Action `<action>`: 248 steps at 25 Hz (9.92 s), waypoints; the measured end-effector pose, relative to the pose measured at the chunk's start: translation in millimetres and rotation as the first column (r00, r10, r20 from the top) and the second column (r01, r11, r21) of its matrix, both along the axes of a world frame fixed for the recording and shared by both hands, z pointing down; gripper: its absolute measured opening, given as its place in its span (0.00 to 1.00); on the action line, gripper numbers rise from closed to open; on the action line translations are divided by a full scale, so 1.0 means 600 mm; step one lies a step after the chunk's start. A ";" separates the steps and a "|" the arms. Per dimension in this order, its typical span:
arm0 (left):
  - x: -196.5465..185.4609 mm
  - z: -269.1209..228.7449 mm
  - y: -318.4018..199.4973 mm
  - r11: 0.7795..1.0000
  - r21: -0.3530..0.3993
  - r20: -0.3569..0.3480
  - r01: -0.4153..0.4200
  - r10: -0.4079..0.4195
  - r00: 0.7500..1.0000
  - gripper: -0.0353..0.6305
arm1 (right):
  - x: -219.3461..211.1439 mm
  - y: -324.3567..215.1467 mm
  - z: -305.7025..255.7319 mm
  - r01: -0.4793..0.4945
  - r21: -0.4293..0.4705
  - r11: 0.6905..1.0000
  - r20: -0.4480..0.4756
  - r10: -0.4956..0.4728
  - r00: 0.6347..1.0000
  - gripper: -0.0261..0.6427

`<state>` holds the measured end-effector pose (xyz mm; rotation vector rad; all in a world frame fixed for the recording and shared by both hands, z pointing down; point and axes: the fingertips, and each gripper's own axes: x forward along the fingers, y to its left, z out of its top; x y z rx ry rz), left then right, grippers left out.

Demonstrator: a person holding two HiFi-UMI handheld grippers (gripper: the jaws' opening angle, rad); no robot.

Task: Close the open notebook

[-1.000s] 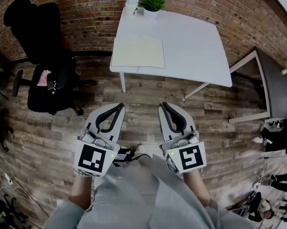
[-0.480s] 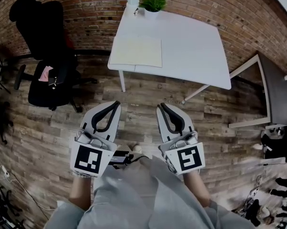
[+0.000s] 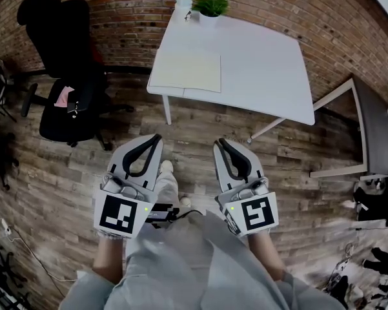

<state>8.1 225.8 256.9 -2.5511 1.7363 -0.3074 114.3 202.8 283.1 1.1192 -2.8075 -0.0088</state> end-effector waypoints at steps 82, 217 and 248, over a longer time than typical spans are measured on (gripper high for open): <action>-0.087 0.110 -0.545 0.980 -0.145 0.084 -0.139 0.152 0.985 0.08 | -0.104 -0.509 0.063 -0.095 -0.096 0.991 -0.096 0.086 0.992 0.13; -0.019 0.392 -0.521 0.855 -0.435 0.202 -0.281 0.397 0.895 0.08 | -0.028 -0.554 0.344 -0.127 -0.733 0.668 0.163 0.355 0.921 0.12; -0.325 0.186 -0.471 0.934 -0.269 -0.079 0.234 -0.263 0.961 0.08 | -0.310 -0.502 0.228 0.225 -0.554 0.802 0.088 -0.212 0.973 0.12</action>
